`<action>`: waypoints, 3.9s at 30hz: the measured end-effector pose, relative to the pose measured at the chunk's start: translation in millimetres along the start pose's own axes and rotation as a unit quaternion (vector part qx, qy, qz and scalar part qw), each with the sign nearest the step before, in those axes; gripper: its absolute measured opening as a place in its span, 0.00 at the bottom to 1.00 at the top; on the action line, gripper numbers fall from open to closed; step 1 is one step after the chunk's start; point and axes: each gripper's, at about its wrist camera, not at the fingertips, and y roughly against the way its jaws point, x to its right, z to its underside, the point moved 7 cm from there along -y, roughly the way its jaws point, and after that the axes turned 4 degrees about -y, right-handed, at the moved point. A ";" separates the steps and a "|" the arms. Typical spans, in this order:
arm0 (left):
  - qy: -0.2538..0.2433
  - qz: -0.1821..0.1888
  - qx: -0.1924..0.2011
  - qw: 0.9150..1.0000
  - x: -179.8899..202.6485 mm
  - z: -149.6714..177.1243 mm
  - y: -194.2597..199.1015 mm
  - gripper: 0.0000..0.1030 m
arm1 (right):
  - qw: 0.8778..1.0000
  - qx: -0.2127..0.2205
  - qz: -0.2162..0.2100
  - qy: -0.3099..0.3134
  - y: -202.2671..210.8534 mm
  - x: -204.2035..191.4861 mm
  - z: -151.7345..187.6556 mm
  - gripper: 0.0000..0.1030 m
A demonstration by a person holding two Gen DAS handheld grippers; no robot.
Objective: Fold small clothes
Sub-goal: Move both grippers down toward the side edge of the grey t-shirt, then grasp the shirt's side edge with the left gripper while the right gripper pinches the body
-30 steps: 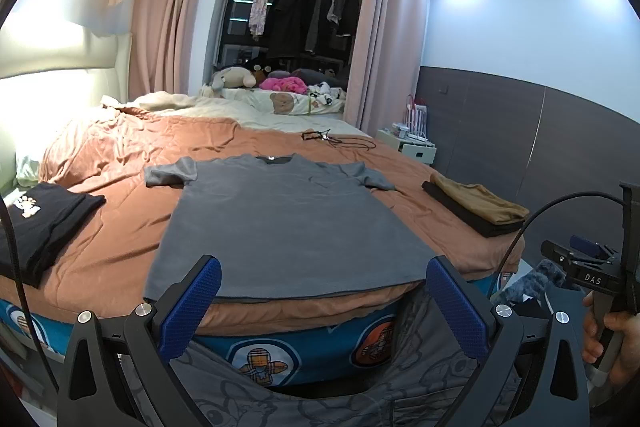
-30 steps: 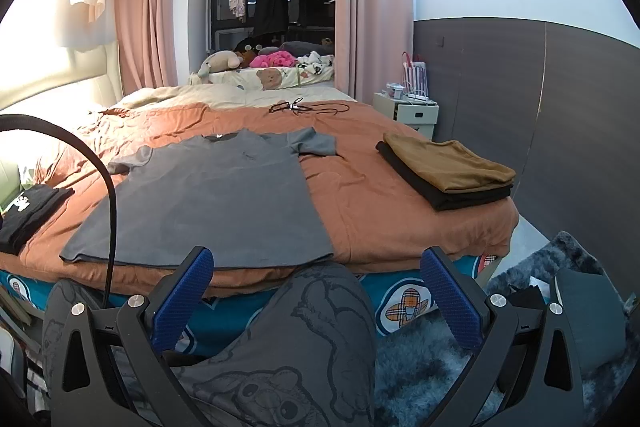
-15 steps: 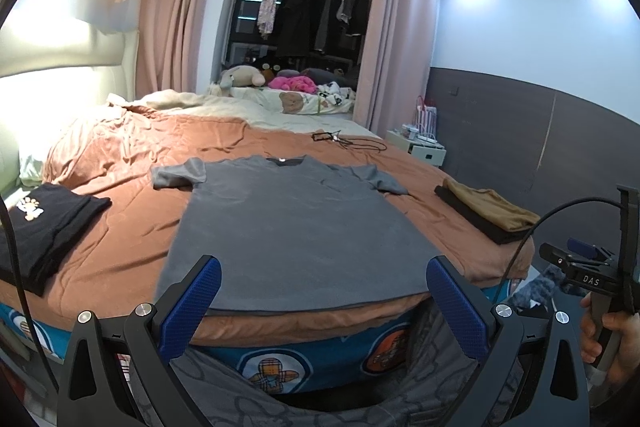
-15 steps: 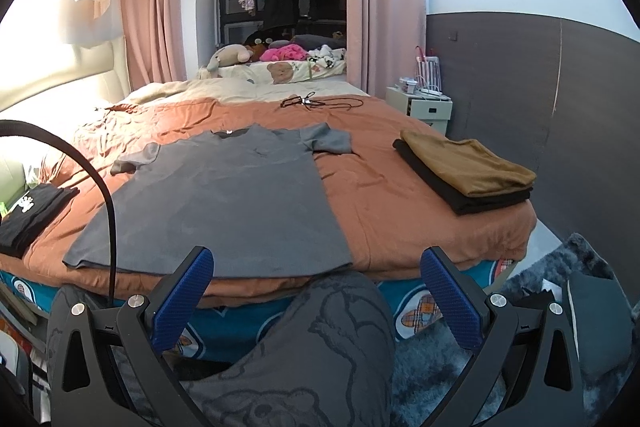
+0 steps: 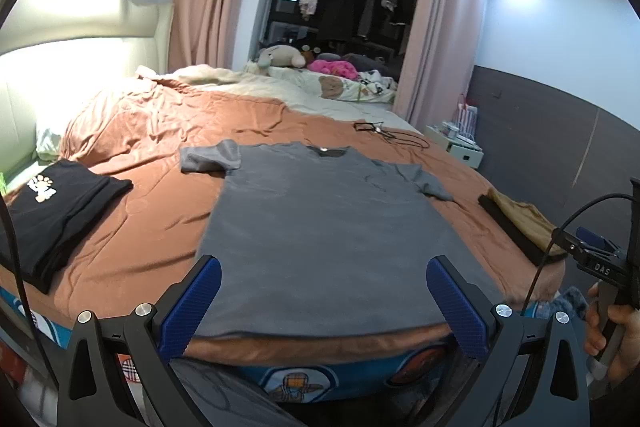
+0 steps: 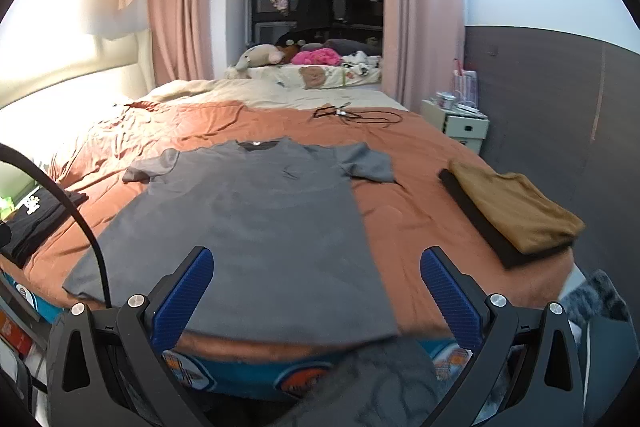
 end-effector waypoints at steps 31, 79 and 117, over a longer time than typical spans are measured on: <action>0.075 -0.080 -0.055 0.992 -129.2 -76.0 -120.5 1.00 | 0.989 -0.086 -0.109 0.050 -168.6 -35.1 -95.8 1.00; 0.285 -0.129 -0.104 0.944 -374.3 -78.2 -235.0 0.92 | 0.883 -0.204 -0.328 0.267 -469.6 -345.5 -114.7 0.55; 0.400 -0.022 -0.222 0.889 -356.6 -48.0 -389.1 0.68 | 0.839 -0.317 -0.430 0.106 -587.1 -341.8 -99.8 0.45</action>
